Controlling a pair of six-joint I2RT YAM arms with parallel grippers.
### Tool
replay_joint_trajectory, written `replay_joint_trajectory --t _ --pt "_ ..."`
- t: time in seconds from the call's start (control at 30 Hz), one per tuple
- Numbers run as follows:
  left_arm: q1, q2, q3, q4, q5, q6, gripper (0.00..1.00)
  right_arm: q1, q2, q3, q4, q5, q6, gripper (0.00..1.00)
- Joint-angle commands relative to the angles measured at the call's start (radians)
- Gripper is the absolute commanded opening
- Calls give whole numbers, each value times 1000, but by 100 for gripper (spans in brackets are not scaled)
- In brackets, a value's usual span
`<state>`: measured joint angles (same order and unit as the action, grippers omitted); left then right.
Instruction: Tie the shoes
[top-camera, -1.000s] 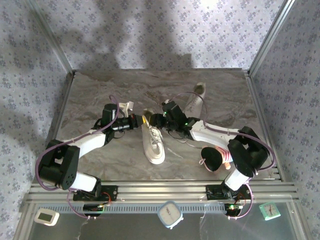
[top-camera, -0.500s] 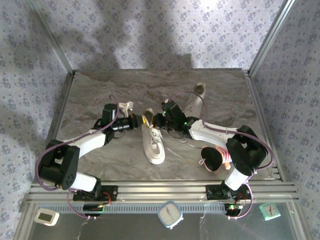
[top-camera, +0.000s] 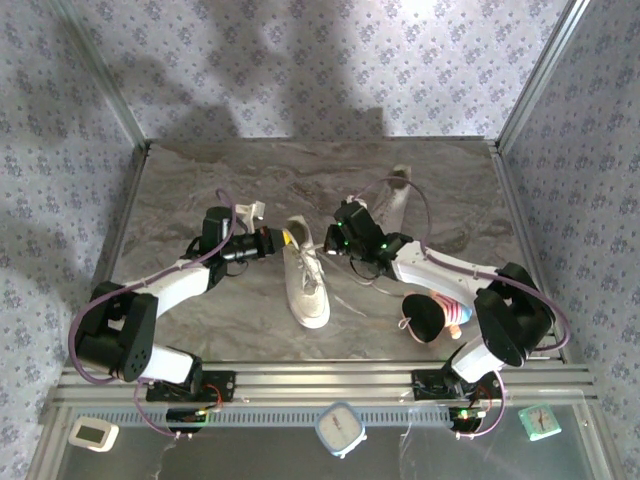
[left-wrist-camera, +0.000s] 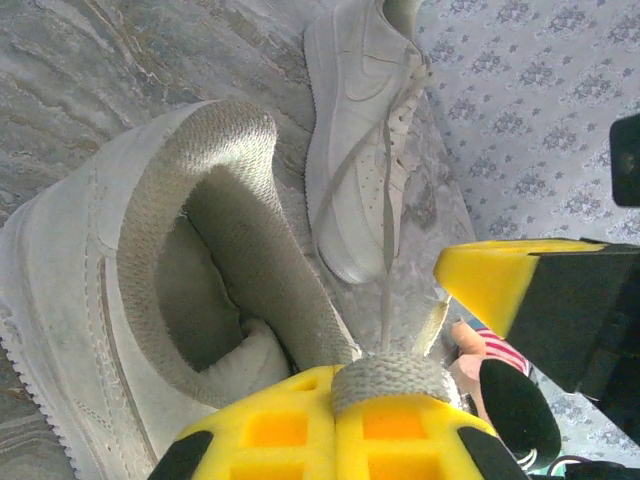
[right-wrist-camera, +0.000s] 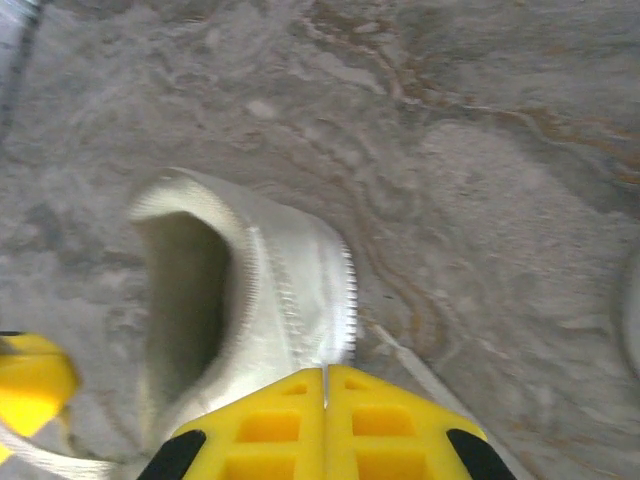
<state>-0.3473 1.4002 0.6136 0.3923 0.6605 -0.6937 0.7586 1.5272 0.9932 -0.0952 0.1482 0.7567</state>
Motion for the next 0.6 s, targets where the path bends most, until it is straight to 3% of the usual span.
replay_joint_trajectory --t 0.0,0.23,0.43,0.47,0.57 --pt "7 -30 -5 1 4 6 0 -4 -38 -13 -129 135 -38 0" --pt "10 -33 -3 -2 8 9 0 15 -41 7 -280 297 -82 0" --pt "10 -30 2 -2 19 8 0 35 -42 26 -316 324 -109 0" --pt "10 -29 2 -2 22 8 0 40 -47 30 -322 336 -113 2" --pt "10 -34 2 -7 19 7 0 85 -92 34 -349 438 -120 28"
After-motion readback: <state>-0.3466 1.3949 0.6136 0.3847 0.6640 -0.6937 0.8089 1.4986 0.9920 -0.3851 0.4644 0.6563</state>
